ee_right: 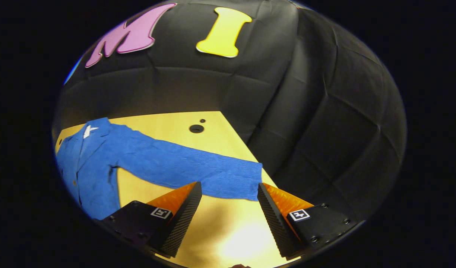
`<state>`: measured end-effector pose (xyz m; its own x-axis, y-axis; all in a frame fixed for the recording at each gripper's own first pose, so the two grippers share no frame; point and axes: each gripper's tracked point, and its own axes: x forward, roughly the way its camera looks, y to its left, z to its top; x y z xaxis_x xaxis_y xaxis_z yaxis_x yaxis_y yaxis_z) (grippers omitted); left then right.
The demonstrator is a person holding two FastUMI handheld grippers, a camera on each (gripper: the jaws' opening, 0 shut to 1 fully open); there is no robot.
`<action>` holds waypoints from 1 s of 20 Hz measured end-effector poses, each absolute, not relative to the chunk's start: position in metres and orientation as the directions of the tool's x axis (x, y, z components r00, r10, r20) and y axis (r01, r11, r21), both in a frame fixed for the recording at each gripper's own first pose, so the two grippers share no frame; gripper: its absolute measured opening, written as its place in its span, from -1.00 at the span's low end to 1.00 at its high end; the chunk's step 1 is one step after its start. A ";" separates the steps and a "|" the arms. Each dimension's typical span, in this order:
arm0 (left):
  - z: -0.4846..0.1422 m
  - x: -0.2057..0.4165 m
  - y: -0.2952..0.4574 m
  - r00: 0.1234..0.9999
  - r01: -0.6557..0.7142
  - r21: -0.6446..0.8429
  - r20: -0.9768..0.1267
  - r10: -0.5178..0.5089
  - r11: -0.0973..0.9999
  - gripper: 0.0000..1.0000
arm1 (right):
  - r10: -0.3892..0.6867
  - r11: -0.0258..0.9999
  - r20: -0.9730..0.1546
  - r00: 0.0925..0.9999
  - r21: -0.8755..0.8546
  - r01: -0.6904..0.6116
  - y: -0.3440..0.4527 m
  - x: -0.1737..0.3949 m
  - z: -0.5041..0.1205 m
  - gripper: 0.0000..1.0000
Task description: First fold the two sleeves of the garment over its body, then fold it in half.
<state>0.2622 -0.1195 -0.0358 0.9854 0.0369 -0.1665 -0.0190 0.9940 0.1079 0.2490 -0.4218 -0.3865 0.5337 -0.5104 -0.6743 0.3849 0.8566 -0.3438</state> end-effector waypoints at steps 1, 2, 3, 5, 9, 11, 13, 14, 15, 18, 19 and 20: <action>-0.038 0.267 -0.127 0.985 -0.007 0.108 -0.172 0.026 0.994 0.60 | -0.529 0.844 -0.671 0.520 -0.353 0.404 -0.438 0.252 -0.390 0.95; -0.040 0.272 -0.134 0.984 0.002 0.105 -0.177 0.016 0.994 0.60 | -0.543 0.834 -0.674 0.502 -0.359 0.420 -0.451 0.253 -0.394 0.95; -0.044 0.275 -0.139 0.983 0.010 0.101 -0.181 0.009 0.995 0.60 | -0.552 0.825 -0.680 0.482 -0.359 0.438 -0.462 0.253 -0.399 0.94; -0.048 0.281 -0.149 0.982 0.021 0.092 -0.191 -0.003 0.996 0.60 | -0.558 0.808 -0.701 0.444 -0.337 0.483 -0.480 0.253 -0.411 0.96; -0.065 0.289 -0.163 0.972 0.054 0.080 -0.234 -0.033 0.995 0.60 | -0.522 0.813 -0.762 0.382 -0.309 0.494 -0.490 0.246 -0.438 0.95; -0.066 0.292 -0.164 0.971 0.058 0.071 -0.237 -0.040 0.996 0.60 | -0.480 0.813 -0.807 0.345 -0.262 0.519 -0.490 0.243 -0.454 0.96; -0.067 0.296 -0.162 0.970 0.055 0.071 -0.239 -0.037 0.996 0.60 | -0.436 0.804 -0.847 0.306 -0.214 0.555 -0.487 0.239 -0.466 0.96; -0.068 0.297 -0.160 0.970 0.053 0.071 -0.242 -0.035 0.996 0.60 | -0.410 0.799 -0.863 0.296 -0.183 0.572 -0.487 0.238 -0.472 0.96; -0.070 0.298 -0.159 0.969 0.051 0.070 -0.245 -0.032 0.996 0.60 | -0.401 0.781 -0.867 0.297 -0.154 0.605 -0.488 0.241 -0.475 0.96; -0.073 0.301 -0.157 0.968 0.040 0.057 -0.251 -0.024 0.998 0.60 | -0.397 0.768 -0.867 0.301 -0.134 0.626 -0.490 0.241 -0.471 0.92; -0.075 0.301 -0.157 0.967 0.035 0.050 -0.255 -0.021 0.998 0.60 | -0.394 0.783 -0.870 0.296 -0.150 0.603 -0.491 0.241 -0.470 0.92; -0.075 0.302 -0.157 0.966 0.033 0.042 -0.257 -0.021 0.999 0.60 | -0.380 0.800 -0.873 0.305 -0.145 0.582 -0.489 0.241 -0.471 0.84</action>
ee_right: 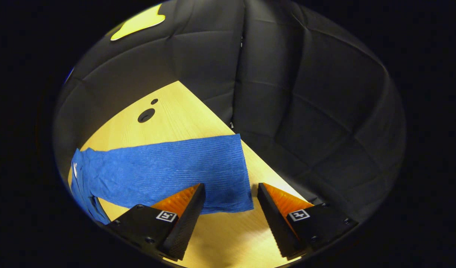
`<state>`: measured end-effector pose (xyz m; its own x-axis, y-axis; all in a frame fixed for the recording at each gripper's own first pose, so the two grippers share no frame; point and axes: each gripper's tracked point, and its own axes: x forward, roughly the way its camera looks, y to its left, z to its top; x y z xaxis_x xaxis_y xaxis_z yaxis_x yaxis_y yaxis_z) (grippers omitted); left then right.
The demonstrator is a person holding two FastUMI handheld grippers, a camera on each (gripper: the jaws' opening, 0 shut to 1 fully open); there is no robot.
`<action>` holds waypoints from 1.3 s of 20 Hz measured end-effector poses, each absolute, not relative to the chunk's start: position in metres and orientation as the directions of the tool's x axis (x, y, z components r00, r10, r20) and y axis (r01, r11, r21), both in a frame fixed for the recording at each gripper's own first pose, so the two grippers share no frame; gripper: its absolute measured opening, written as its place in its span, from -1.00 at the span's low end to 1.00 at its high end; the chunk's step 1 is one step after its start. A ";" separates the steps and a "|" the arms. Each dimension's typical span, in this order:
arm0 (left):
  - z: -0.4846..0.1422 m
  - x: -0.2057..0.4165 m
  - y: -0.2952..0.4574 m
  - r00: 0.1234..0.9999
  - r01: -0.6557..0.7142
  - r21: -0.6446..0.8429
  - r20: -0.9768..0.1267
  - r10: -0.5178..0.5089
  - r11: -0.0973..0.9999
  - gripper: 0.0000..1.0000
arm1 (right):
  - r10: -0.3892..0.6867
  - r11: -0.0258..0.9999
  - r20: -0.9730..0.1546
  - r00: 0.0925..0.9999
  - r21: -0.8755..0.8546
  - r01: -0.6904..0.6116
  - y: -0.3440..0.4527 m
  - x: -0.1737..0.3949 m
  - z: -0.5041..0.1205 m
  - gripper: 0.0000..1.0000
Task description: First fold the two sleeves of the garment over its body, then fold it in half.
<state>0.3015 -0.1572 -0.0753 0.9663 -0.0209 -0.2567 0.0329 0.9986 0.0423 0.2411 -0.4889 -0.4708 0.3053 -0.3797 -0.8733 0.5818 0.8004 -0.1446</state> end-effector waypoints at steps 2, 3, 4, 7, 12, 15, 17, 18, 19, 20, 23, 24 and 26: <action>-0.078 0.303 -0.159 0.966 0.028 0.028 -0.259 -0.020 0.999 0.60 | -0.360 0.815 -0.876 0.322 -0.127 0.565 -0.483 0.247 -0.474 0.44; -0.080 0.303 -0.161 0.965 0.027 0.021 -0.261 -0.021 0.999 0.60 | -0.339 0.816 -0.883 0.326 -0.103 0.568 -0.477 0.250 -0.477 0.06; -0.080 0.303 -0.162 0.965 0.025 0.015 -0.262 -0.020 1.000 0.60 | -0.345 0.810 -0.881 0.323 -0.105 0.577 -0.475 0.251 -0.478 -0.32; -0.079 0.299 -0.164 0.965 0.023 0.014 -0.260 -0.019 1.000 0.60 | -0.256 0.818 -0.897 0.361 -0.002 0.575 -0.460 0.260 -0.479 -0.85; -0.079 0.286 -0.157 0.965 -0.009 0.004 -0.261 0.010 1.000 0.60 | -0.231 0.846 -0.892 0.389 0.013 0.533 -0.429 0.272 -0.468 -0.91; -0.078 0.275 -0.146 0.966 -0.045 0.003 -0.255 0.044 0.999 0.61 | -0.174 0.899 -0.860 0.479 0.059 0.433 -0.384 0.306 -0.440 -0.91; -0.080 0.267 -0.136 0.964 -0.072 -0.001 -0.258 0.069 0.997 0.60 | -0.115 0.935 -0.842 0.528 0.087 0.343 -0.344 0.329 -0.421 -0.91; -0.080 0.262 -0.131 0.962 -0.088 -0.004 -0.260 0.084 0.996 0.60 | -0.078 0.948 -0.835 0.544 0.106 0.300 -0.321 0.339 -0.412 -0.92; -0.081 0.257 -0.125 0.960 -0.105 -0.008 -0.261 0.100 0.994 0.60 | -0.039 0.957 -0.828 0.560 0.130 0.258 -0.296 0.351 -0.403 -0.91; -0.080 0.252 -0.119 0.958 -0.123 -0.012 -0.260 0.116 0.992 0.60 | -0.003 0.963 -0.818 0.575 0.151 0.221 -0.271 0.363 -0.397 -0.92; -0.081 0.232 -0.101 0.952 -0.175 -0.015 -0.258 0.165 0.985 0.61 | 0.106 0.972 -0.798 0.593 0.210 0.109 -0.192 0.388 -0.381 -0.91; -0.082 0.225 -0.093 0.947 -0.195 -0.013 -0.262 0.185 0.981 0.60 | 0.144 0.971 -0.792 0.593 0.230 0.072 -0.165 0.390 -0.374 -0.92; -0.086 0.210 -0.077 0.935 -0.242 -0.019 -0.271 0.228 0.970 0.60 | 0.223 0.962 -0.780 0.585 0.272 -0.004 -0.103 0.394 -0.358 -0.91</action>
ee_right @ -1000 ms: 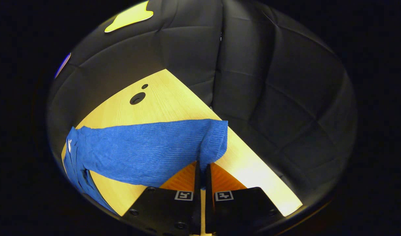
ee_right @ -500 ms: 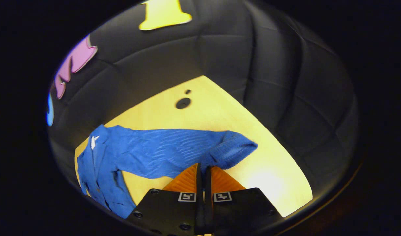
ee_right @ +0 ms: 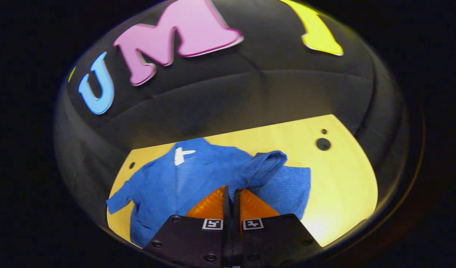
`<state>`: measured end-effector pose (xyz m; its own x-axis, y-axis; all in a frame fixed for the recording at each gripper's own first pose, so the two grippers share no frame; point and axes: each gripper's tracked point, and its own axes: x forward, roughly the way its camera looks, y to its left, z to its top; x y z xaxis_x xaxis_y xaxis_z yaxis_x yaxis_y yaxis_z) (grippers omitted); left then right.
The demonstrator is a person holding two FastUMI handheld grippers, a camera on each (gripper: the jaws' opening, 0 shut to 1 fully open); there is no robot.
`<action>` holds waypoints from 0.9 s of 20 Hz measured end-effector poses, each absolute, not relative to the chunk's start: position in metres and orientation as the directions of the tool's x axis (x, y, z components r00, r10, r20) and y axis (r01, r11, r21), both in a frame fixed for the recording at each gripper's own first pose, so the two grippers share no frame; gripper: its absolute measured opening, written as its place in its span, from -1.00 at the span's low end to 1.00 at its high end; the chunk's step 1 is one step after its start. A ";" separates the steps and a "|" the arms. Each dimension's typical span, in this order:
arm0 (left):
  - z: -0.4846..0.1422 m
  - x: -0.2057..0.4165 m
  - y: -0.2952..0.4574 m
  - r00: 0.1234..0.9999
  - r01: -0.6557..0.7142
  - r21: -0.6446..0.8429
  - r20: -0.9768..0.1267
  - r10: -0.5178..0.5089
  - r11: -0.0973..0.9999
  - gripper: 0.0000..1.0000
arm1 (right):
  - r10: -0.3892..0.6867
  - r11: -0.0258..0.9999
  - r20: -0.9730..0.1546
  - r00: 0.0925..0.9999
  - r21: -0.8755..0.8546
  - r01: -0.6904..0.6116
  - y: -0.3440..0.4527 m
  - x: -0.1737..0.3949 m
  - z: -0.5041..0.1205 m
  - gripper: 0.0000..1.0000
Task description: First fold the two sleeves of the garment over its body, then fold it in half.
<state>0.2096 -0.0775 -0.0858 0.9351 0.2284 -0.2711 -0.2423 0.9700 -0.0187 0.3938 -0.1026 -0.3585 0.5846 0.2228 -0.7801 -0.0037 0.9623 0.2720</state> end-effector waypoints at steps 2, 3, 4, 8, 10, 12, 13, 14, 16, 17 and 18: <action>-0.088 0.195 -0.060 0.920 -0.296 -0.035 -0.279 0.275 0.955 0.61 | 0.296 0.948 -0.769 0.567 0.311 -0.074 -0.040 0.393 -0.353 -0.92; -0.090 0.188 -0.051 0.912 -0.322 -0.043 -0.283 0.297 0.946 0.60 | 0.332 0.938 -0.765 0.551 0.330 -0.107 -0.009 0.392 -0.355 -0.92; -0.091 0.181 -0.043 0.903 -0.346 -0.050 -0.288 0.318 0.937 0.60 | 0.363 0.928 -0.764 0.534 0.346 -0.136 0.017 0.389 -0.357 -0.92; -0.099 0.156 -0.006 0.868 -0.429 -0.055 -0.301 0.395 0.902 0.60 | 0.458 0.889 -0.758 0.465 0.407 -0.212 0.129 0.375 -0.375 -0.92; -0.106 0.145 0.011 0.850 -0.463 -0.054 -0.310 0.426 0.885 0.61 | 0.502 0.864 -0.744 0.441 0.456 -0.215 0.174 0.371 -0.384 -0.92; -0.115 0.138 0.027 0.831 -0.493 -0.053 -0.325 0.452 0.869 0.60 | 0.495 0.867 -0.752 0.436 0.461 -0.190 0.206 0.371 -0.407 -0.92; -0.120 0.135 0.033 0.823 -0.503 -0.054 -0.332 0.460 0.862 0.60 | 0.492 0.867 -0.755 0.434 0.472 -0.161 0.215 0.373 -0.415 -0.91; -0.122 0.133 0.038 0.819 -0.511 -0.056 -0.334 0.466 0.858 0.60 | 0.499 0.858 -0.750 0.434 0.497 -0.128 0.224 0.373 -0.419 -0.92; -0.126 0.131 0.048 0.814 -0.521 -0.053 -0.332 0.477 0.852 0.60 | 0.476 0.869 -0.762 0.439 0.485 -0.102 0.221 0.375 -0.430 0.00; -0.130 0.129 0.052 0.811 -0.524 -0.048 -0.331 0.482 0.850 0.59 | 0.455 0.882 -0.767 0.451 0.457 -0.114 0.213 0.378 -0.433 0.47; -0.133 0.129 0.058 0.807 -0.529 -0.039 -0.332 0.488 0.848 0.59 | 0.444 0.891 -0.769 0.461 0.433 -0.137 0.206 0.375 -0.430 0.93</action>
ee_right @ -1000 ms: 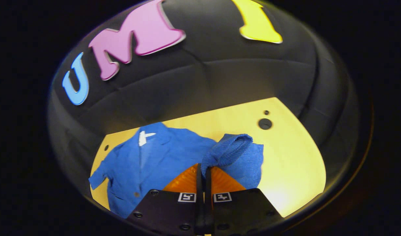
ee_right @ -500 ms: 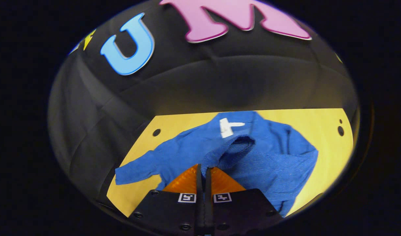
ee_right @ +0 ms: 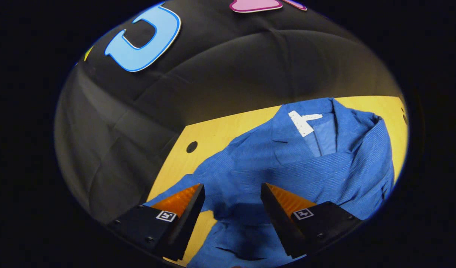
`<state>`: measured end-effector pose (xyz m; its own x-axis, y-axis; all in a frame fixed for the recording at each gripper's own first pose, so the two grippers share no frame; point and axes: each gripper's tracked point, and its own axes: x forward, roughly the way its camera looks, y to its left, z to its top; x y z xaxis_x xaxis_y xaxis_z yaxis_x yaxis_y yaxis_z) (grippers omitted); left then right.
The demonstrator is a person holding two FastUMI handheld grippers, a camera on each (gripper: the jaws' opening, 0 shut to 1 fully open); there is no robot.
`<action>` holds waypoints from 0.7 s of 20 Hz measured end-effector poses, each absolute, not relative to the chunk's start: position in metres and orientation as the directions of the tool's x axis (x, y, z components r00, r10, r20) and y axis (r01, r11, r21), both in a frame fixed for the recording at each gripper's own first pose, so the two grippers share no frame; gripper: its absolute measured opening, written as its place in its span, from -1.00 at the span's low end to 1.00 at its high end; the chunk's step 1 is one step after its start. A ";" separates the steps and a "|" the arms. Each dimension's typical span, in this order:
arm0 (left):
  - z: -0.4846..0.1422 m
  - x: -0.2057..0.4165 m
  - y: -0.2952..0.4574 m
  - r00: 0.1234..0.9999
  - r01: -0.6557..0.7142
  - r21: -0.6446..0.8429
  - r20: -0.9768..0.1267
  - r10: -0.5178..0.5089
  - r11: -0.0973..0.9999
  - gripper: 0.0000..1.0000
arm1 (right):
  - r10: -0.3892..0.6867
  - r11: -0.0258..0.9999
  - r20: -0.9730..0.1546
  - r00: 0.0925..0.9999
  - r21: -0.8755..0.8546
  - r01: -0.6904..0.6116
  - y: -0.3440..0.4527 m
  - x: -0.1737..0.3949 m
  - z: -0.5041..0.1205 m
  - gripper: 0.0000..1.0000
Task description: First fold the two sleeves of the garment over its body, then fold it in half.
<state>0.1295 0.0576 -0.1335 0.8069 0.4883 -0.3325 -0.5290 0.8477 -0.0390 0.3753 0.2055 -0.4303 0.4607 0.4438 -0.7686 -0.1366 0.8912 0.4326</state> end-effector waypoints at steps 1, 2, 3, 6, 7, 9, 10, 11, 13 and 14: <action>-0.140 0.130 0.064 0.800 -0.536 -0.034 -0.340 0.495 0.844 0.60 | 0.436 0.897 -0.766 0.472 0.410 -0.163 0.198 0.374 -0.425 0.93; -0.144 0.130 0.072 0.792 -0.549 -0.044 -0.349 0.501 0.835 0.61 | 0.426 0.903 -0.760 0.491 0.387 -0.186 0.189 0.373 -0.419 0.97; -0.147 0.133 0.080 0.789 -0.560 -0.067 -0.349 0.506 0.826 0.60 | 0.420 0.907 -0.749 0.512 0.365 -0.210 0.179 0.371 -0.412 0.97; -0.165 0.148 0.115 0.771 -0.589 -0.071 -0.348 0.534 0.805 0.60 | 0.400 0.917 -0.716 0.572 0.310 -0.253 0.141 0.361 -0.378 0.97; -0.176 0.151 0.133 0.746 -0.609 -0.049 -0.373 0.551 0.791 0.60 | 0.394 0.919 -0.707 0.588 0.299 -0.256 0.127 0.357 -0.366 0.96; -0.197 0.151 0.169 0.683 -0.653 -0.010 -0.441 0.583 0.758 0.61 | 0.399 0.917 -0.703 0.589 0.305 -0.257 0.102 0.342 -0.347 0.96; -0.209 0.155 0.186 0.661 -0.664 -0.002 -0.468 0.586 0.748 0.61 | 0.400 0.917 -0.702 0.590 0.296 -0.268 0.089 0.335 -0.338 0.96; -0.224 0.158 0.206 0.644 -0.675 0.002 -0.485 0.591 0.738 0.63 | 0.390 0.920 -0.698 0.601 0.274 -0.279 0.073 0.330 -0.328 0.96; -0.256 0.167 0.242 0.600 -0.699 0.004 -0.541 0.589 0.715 0.64 | 0.377 0.924 -0.685 0.623 0.230 -0.306 0.041 0.315 -0.305 0.96; -0.275 0.170 0.257 0.563 -0.713 0.023 -0.577 0.592 0.701 0.64 | 0.382 0.923 -0.651 0.656 0.234 -0.305 0.031 0.307 -0.287 0.96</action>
<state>0.1697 0.2569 -0.2751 0.5633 0.5918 -0.5766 -0.7130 0.7008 0.0228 0.3068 0.0309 -0.2875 0.6562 0.3818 -0.6509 -0.3046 0.9232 0.2344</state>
